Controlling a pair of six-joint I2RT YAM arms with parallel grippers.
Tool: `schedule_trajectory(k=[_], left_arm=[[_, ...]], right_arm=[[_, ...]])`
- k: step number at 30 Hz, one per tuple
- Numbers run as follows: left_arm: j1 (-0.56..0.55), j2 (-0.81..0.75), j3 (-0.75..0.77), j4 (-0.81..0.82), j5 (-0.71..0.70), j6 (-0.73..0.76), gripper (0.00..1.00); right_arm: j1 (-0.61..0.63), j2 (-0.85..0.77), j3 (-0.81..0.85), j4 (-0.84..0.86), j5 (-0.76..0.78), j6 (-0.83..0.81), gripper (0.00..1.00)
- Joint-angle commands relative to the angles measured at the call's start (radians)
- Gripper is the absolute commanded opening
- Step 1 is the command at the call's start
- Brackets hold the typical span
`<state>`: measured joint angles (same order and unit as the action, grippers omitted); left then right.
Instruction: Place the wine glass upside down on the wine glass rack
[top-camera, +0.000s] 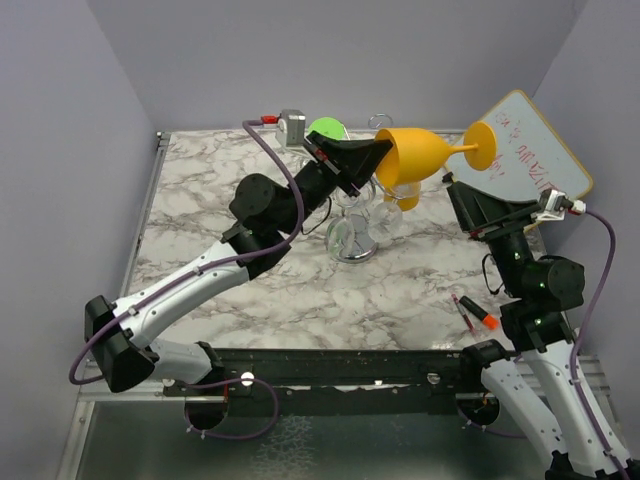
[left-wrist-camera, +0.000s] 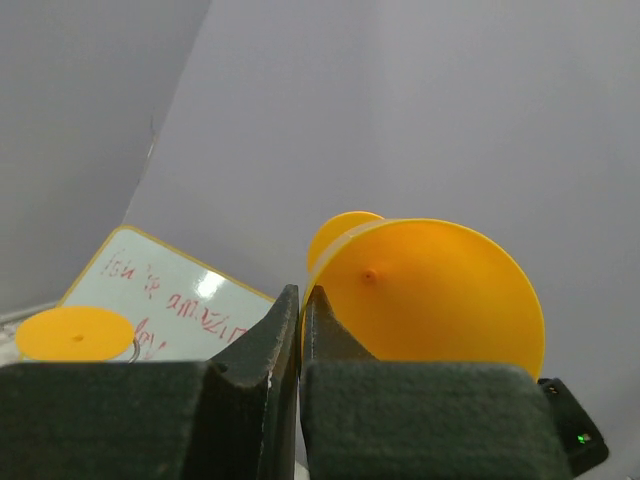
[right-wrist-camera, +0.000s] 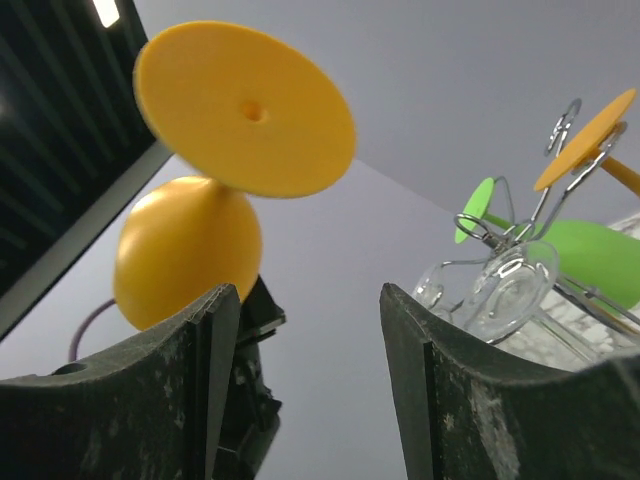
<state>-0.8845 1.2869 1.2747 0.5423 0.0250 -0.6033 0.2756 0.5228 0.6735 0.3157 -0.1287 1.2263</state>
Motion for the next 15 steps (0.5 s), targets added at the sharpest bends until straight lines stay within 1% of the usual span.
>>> schedule_trajectory(k=[1,4,6,12,15], left_arm=[[-0.051,0.064,0.038,0.157,-0.116,0.140,0.00],[-0.082,0.092,0.032,0.208,-0.128,0.222,0.00],[-0.093,0.107,0.008,0.283,-0.125,0.297,0.00],[-0.107,0.135,-0.023,0.380,-0.060,0.309,0.00],[-0.113,0.145,-0.027,0.395,-0.036,0.315,0.00]], right_arm=[[0.001,-0.027,0.034,0.062,0.060,0.097,0.63],[0.001,-0.040,0.057,0.043,0.095,0.104,0.62],[0.001,-0.053,0.083,-0.009,0.147,0.116,0.60],[0.001,-0.067,0.115,-0.112,0.236,0.178,0.57],[0.001,-0.059,0.115,-0.124,0.249,0.221,0.57]])
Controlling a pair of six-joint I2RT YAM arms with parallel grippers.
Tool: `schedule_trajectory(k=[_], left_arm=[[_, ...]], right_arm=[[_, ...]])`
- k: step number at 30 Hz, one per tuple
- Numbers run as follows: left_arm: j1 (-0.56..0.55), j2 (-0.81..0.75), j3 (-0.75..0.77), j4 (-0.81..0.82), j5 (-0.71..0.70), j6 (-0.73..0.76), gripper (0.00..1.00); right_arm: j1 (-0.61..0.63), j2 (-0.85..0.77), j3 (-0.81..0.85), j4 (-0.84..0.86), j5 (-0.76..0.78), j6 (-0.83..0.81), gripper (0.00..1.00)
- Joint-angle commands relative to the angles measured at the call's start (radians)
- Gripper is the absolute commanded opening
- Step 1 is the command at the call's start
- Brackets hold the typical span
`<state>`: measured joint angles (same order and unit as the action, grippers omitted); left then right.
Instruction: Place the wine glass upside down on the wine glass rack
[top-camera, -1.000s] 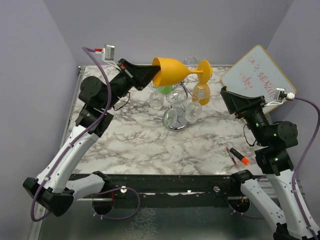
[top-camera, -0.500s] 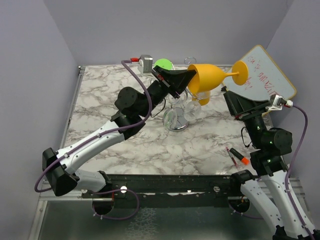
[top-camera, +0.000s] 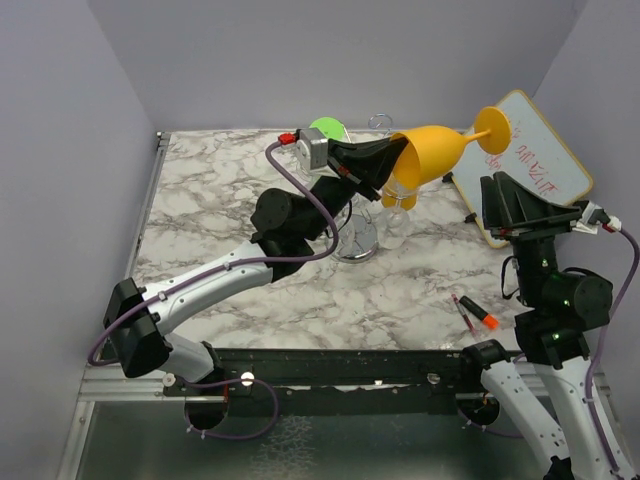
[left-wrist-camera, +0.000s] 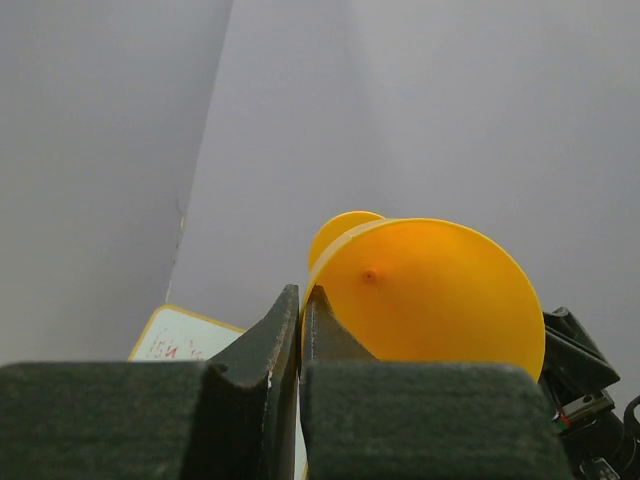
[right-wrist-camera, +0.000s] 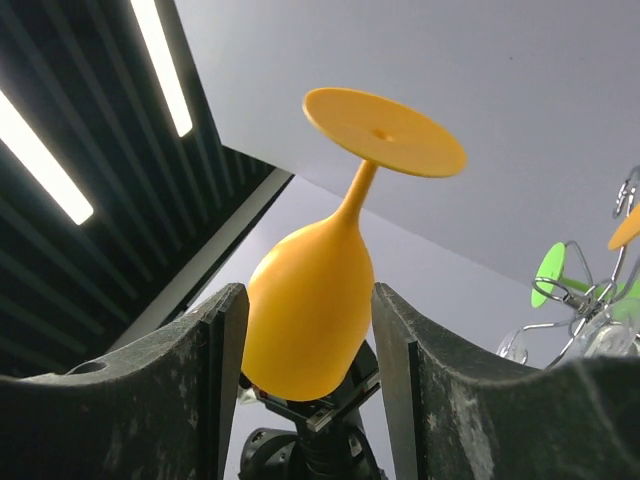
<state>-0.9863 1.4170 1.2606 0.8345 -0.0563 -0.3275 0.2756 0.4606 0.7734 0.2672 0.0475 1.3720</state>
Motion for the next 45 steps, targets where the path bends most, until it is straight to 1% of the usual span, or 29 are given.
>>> schedule_trajectory(k=[1,7,8,19,21,26,29,31,32,33,34,36,37,40,45], left_arm=[[-0.013,0.017,-0.016,0.109,0.051,0.044,0.00],[-0.020,0.020,-0.031,0.122,0.055,0.065,0.00],[-0.020,0.022,-0.033,0.123,0.078,0.066,0.00],[-0.023,0.011,-0.063,0.123,0.147,0.059,0.00],[-0.022,0.008,-0.069,0.123,0.156,0.061,0.00],[-0.022,0.001,-0.082,0.123,0.169,0.068,0.00],[-0.022,-0.003,-0.089,0.122,0.172,0.071,0.00],[-0.022,-0.007,-0.095,0.122,0.172,0.070,0.00],[-0.022,-0.008,-0.097,0.121,0.176,0.068,0.03],[-0.022,-0.010,-0.100,0.120,0.188,0.070,0.12],[-0.023,-0.014,-0.103,0.118,0.199,0.072,0.23],[-0.022,-0.031,-0.117,0.106,0.196,0.062,0.40],[-0.022,-0.043,-0.128,0.100,0.194,0.061,0.46],[-0.022,-0.086,-0.163,0.079,0.172,0.061,0.58],[-0.022,-0.168,-0.208,0.017,0.156,0.072,0.73]], right_arm=[[0.001,0.006,0.016,-0.075,0.074,0.083,0.57],[0.001,0.038,0.045,-0.059,0.068,0.079,0.52],[0.001,0.041,0.049,-0.053,0.065,0.077,0.51],[0.001,0.119,0.097,-0.042,0.038,0.074,0.51],[0.001,0.138,0.101,-0.030,0.027,0.079,0.50],[0.001,0.156,0.096,-0.006,0.013,0.094,0.37],[0.001,0.156,0.095,-0.004,0.012,0.092,0.27],[0.001,0.154,0.094,0.001,0.012,0.084,0.18],[0.001,0.152,0.096,-0.002,0.013,0.077,0.13],[0.002,0.149,0.098,-0.006,0.015,0.068,0.08],[0.001,0.147,0.101,-0.011,0.018,0.056,0.02],[0.001,0.138,0.105,-0.028,0.027,0.036,0.01],[0.002,0.132,0.104,-0.030,0.037,0.019,0.01],[0.001,0.098,0.106,-0.054,0.072,-0.052,0.01],[0.002,0.048,0.143,-0.124,0.153,-0.214,0.01]])
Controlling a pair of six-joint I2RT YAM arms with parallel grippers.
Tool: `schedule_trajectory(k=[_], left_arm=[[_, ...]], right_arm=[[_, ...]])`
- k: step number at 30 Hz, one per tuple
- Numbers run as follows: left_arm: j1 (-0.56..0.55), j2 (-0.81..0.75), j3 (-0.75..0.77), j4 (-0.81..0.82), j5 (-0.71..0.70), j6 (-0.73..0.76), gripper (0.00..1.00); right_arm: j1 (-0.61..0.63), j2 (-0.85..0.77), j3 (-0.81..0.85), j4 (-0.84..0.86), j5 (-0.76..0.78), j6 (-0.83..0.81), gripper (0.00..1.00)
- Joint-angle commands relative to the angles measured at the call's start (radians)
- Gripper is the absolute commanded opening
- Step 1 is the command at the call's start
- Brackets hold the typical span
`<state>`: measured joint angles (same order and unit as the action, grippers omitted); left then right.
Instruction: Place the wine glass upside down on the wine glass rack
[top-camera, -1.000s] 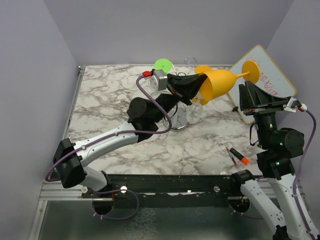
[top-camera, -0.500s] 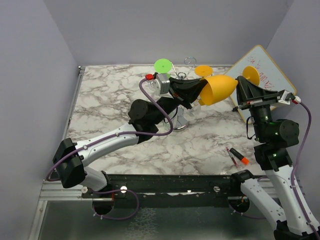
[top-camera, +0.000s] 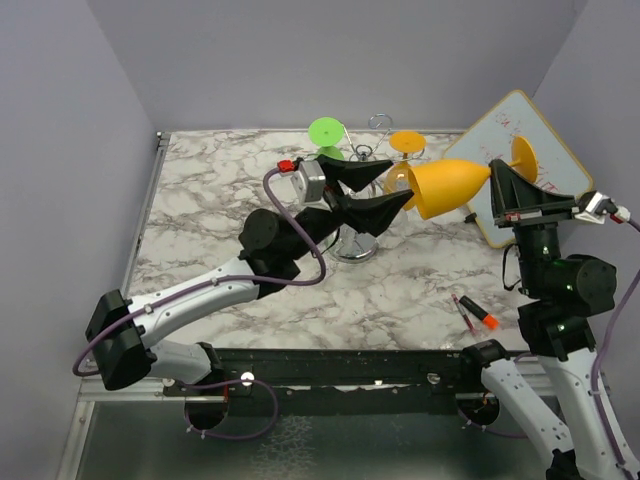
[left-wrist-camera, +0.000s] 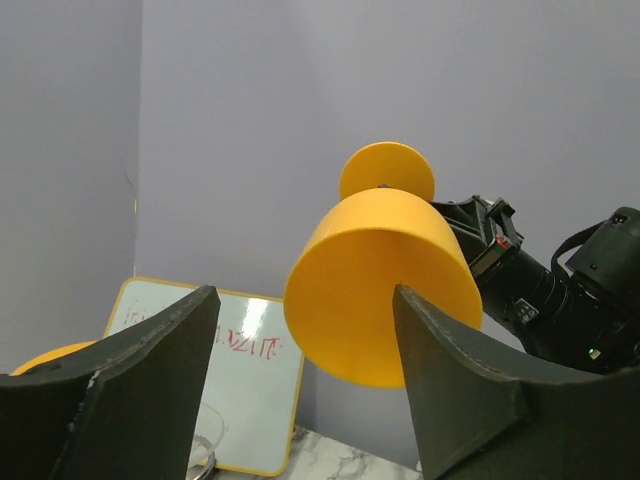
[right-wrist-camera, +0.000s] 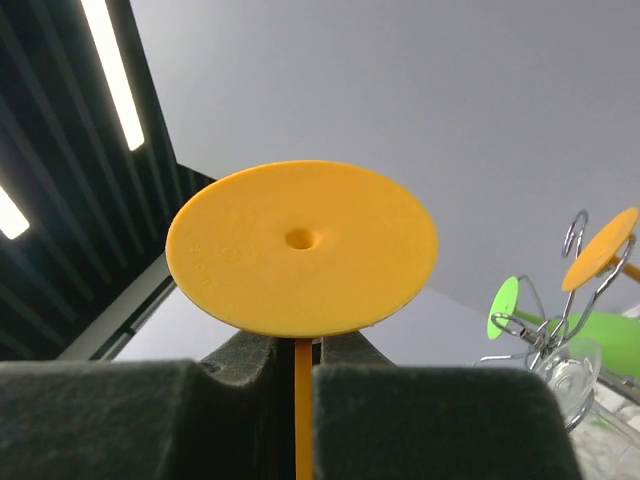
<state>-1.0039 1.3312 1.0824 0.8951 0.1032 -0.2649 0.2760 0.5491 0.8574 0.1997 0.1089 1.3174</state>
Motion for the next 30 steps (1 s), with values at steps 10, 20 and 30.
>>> schedule_trajectory(k=[10,20,30], left_arm=[[-0.004,-0.141,0.137,-0.419,-0.031,-0.064,0.99],[-0.004,0.004,0.494,-0.749,0.127,-0.242,0.99],[-0.004,0.143,0.620,-0.753,0.299,-0.479,0.99]], right_arm=[[0.001,-0.052,0.209,-0.230,0.174,-0.735,0.01],[0.000,-0.054,0.210,-0.232,-0.096,-1.339,0.01],[0.000,-0.031,0.211,-0.314,-0.358,-1.601,0.01]])
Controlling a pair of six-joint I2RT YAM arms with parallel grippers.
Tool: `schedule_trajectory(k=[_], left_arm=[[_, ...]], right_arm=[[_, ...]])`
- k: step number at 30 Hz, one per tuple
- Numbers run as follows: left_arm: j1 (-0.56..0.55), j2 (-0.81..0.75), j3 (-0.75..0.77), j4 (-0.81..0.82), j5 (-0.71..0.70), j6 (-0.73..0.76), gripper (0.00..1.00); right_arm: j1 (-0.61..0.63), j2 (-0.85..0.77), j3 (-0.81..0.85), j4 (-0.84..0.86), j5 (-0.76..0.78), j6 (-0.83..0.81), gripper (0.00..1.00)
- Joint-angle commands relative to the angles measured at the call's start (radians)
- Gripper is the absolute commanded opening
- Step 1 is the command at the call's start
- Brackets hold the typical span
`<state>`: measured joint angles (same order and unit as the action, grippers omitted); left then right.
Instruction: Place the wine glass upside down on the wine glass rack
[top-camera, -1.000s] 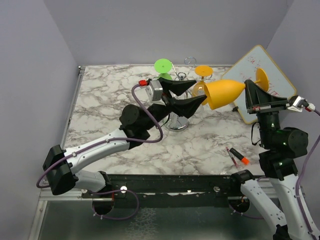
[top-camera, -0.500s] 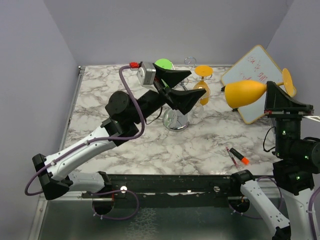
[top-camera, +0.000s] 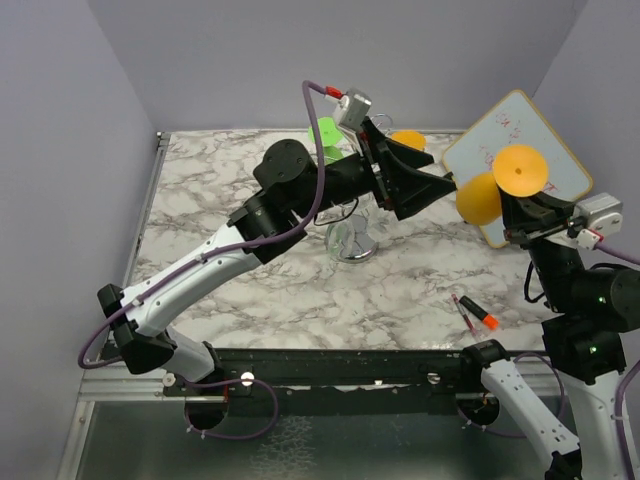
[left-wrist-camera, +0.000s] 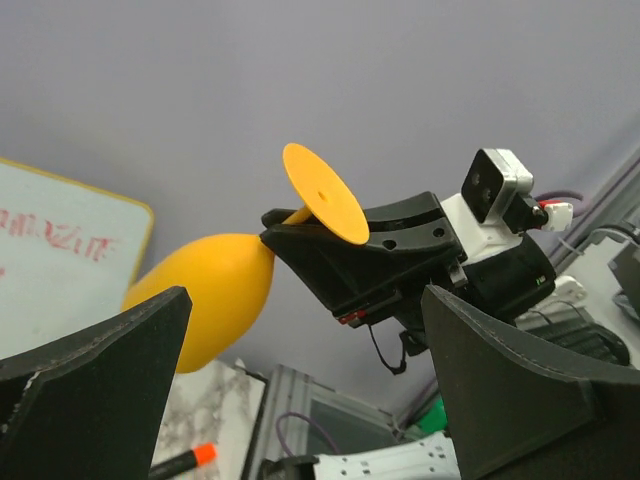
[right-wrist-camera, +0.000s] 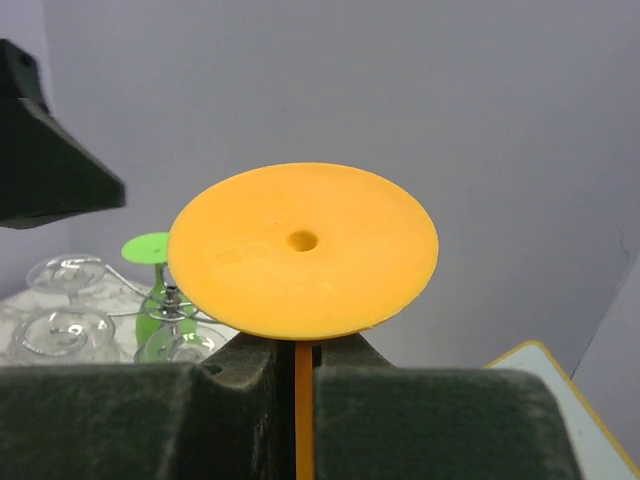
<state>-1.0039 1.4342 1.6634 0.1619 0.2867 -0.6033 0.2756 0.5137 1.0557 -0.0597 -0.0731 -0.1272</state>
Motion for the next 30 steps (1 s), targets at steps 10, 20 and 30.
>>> schedule_trajectory(k=[10,20,30], left_arm=[[-0.005,0.088,0.035,0.020,0.106,-0.339,0.84],[-0.004,0.122,0.056,0.043,0.211,-0.387,0.59],[-0.003,0.156,0.084,0.058,0.307,-0.407,0.27]], right_arm=[[0.001,0.003,-0.036,-0.065,-0.377,-0.216,0.01],[0.001,0.008,-0.069,-0.065,-0.425,-0.212,0.01],[0.001,0.004,-0.071,-0.056,-0.456,-0.207,0.01]])
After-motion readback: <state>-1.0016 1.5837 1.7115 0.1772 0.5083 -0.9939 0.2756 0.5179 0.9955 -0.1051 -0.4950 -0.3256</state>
